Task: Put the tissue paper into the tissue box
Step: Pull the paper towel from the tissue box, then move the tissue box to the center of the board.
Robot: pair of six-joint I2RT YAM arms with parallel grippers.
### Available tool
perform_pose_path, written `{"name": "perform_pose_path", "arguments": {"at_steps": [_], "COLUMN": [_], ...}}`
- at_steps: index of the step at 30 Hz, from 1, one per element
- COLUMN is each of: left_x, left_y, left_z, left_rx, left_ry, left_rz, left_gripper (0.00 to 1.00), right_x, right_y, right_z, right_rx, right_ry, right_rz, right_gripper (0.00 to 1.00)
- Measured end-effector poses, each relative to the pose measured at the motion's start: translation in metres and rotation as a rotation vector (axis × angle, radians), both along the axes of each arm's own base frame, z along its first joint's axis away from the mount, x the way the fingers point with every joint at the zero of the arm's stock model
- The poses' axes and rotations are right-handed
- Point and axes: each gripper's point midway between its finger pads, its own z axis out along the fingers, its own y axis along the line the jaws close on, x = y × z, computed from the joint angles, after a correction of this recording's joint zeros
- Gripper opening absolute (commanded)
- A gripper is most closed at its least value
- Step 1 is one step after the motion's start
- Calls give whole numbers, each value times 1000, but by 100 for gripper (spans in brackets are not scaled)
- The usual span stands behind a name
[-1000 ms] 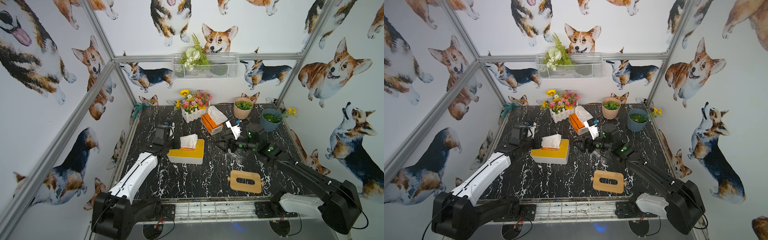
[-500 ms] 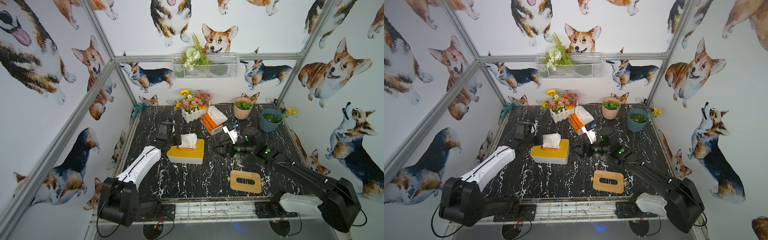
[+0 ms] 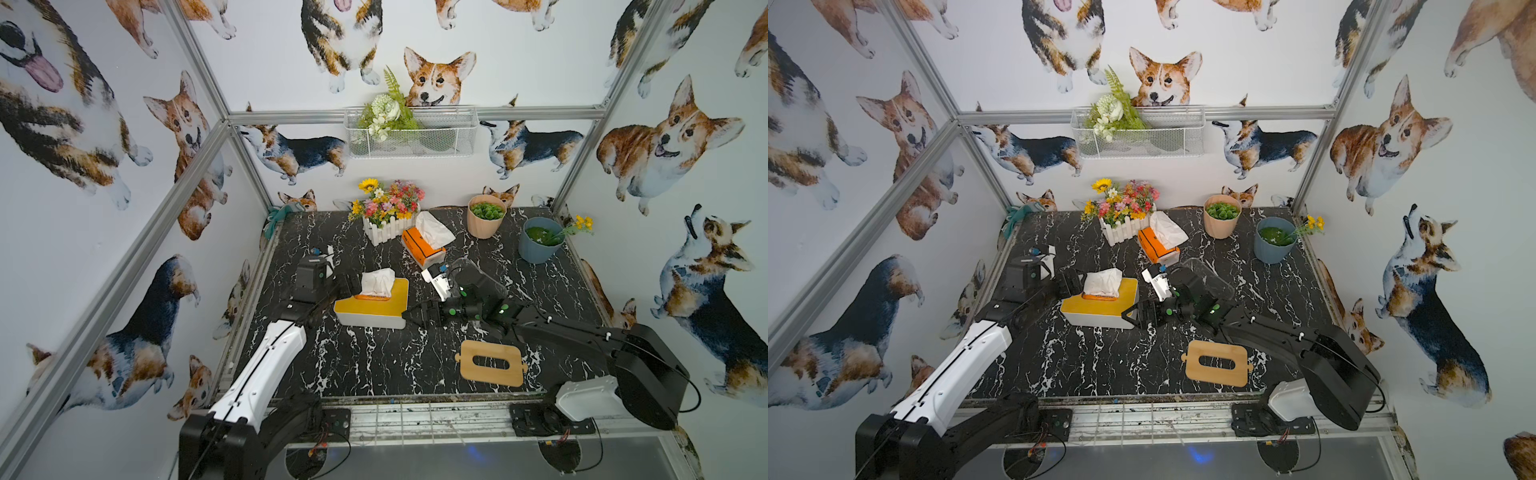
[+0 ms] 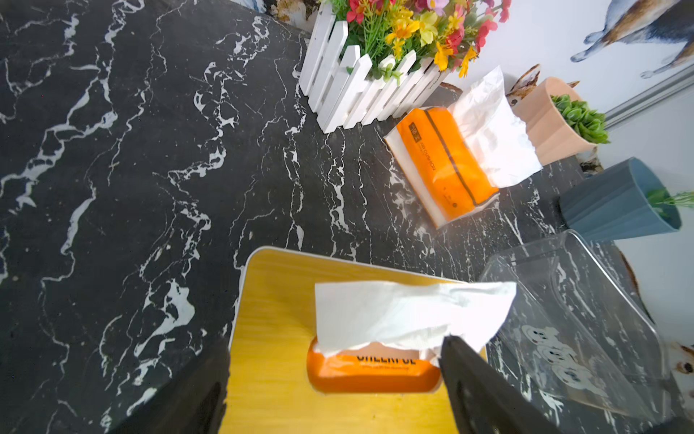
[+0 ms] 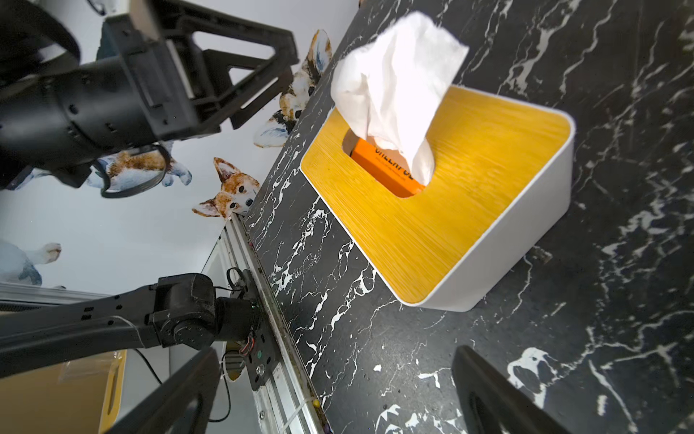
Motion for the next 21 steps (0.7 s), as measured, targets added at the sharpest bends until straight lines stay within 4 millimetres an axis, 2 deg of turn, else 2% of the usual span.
{"name": "perform_pose_path", "arguments": {"at_steps": [6,10,14,17,21], "left_x": [-24,-30,-26,-18,-2], "left_y": [26,31,22,15,16], "left_z": [-37,-52,-59,-53,-49], "left_rx": [-135,-263,-382,-451,-480], "left_ry": [68,84,99,84,47], "left_rz": [91,121,101,75,88], "left_gripper": [100,100,100,100,100], "right_x": [5,13,20,28,44], "right_y": [14,19,27,34,42], "right_z": [-28,-40,-44,-43,-44], "right_rx": [-15,-15,7,22,20], "right_ry": [85,124,151,152,157], "right_rz": [-52,-89,-108,-113,-146], "right_gripper": [100,100,100,100,100]}}
